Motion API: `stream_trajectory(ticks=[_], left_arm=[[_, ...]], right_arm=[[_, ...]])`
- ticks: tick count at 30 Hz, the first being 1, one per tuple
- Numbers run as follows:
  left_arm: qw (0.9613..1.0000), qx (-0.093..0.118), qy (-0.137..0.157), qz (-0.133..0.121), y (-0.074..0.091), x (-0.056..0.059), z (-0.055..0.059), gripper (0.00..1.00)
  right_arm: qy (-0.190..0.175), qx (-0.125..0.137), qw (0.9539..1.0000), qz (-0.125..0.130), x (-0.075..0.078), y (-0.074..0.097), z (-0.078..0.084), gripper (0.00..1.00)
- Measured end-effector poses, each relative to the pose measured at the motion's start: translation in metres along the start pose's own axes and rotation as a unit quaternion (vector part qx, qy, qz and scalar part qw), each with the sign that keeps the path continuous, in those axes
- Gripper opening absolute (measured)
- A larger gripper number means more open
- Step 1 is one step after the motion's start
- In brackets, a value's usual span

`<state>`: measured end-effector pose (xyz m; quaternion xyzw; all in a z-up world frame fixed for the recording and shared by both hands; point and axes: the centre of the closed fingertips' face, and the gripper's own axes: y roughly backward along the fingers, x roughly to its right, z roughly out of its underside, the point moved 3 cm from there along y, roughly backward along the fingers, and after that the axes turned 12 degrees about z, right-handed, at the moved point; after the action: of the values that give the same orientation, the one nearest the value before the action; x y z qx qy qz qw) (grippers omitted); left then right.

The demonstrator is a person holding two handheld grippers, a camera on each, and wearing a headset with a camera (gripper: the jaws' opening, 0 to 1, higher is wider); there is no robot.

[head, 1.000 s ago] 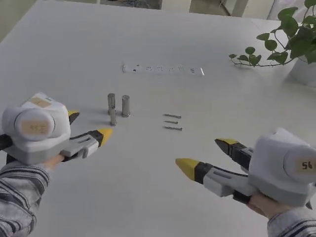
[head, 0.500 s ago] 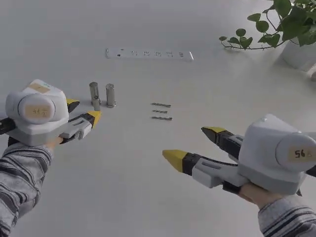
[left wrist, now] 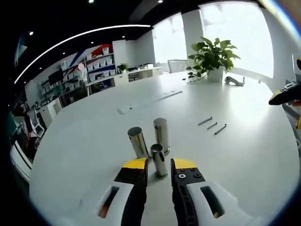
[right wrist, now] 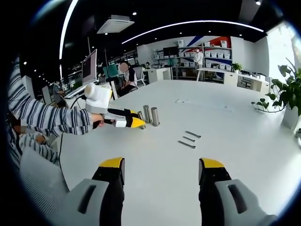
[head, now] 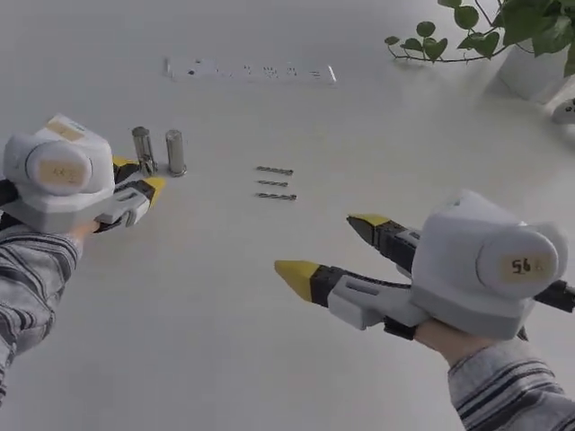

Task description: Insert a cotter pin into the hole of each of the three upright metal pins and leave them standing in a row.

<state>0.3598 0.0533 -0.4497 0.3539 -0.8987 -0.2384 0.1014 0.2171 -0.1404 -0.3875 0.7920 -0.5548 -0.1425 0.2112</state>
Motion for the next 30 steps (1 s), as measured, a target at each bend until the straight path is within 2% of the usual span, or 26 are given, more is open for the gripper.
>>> stream_trajectory(ticks=[5, 14, 18, 21, 25, 30], left_arm=[[1.0, 0.003, 0.006, 0.005, -0.003, 0.0, 0.0, 0.06], [0.9997, 0.009, 0.024, 0.001, -0.003, 0.001, 0.0, 0.06], [0.9992, 0.009, 0.037, -0.008, -0.002, 0.002, 0.0, 0.05], [0.9988, 0.008, 0.048, -0.01, -0.002, 0.005, 0.0, 0.05], [0.9975, 0.022, 0.066, -0.015, 0.002, 0.011, -0.003, 0.05], [0.995, 0.028, 0.087, -0.038, 0.012, 0.021, -0.003, 0.05]], right_arm=[[-0.001, -0.008, 1.0, -0.003, -0.003, -0.001, 0.005, 0.61], [0.0, -0.014, 0.9999, -0.007, -0.01, -0.002, 0.008, 0.6], [0.001, -0.013, 0.9999, -0.007, -0.011, -0.002, 0.007, 0.6], [0.001, -0.011, 0.9999, -0.006, -0.011, -0.001, 0.006, 0.6], [0.0, -0.01, 0.9999, -0.004, -0.01, 0.001, 0.005, 0.6], [-0.004, -0.009, 0.9999, -0.002, -0.009, 0.004, 0.006, 0.6]])
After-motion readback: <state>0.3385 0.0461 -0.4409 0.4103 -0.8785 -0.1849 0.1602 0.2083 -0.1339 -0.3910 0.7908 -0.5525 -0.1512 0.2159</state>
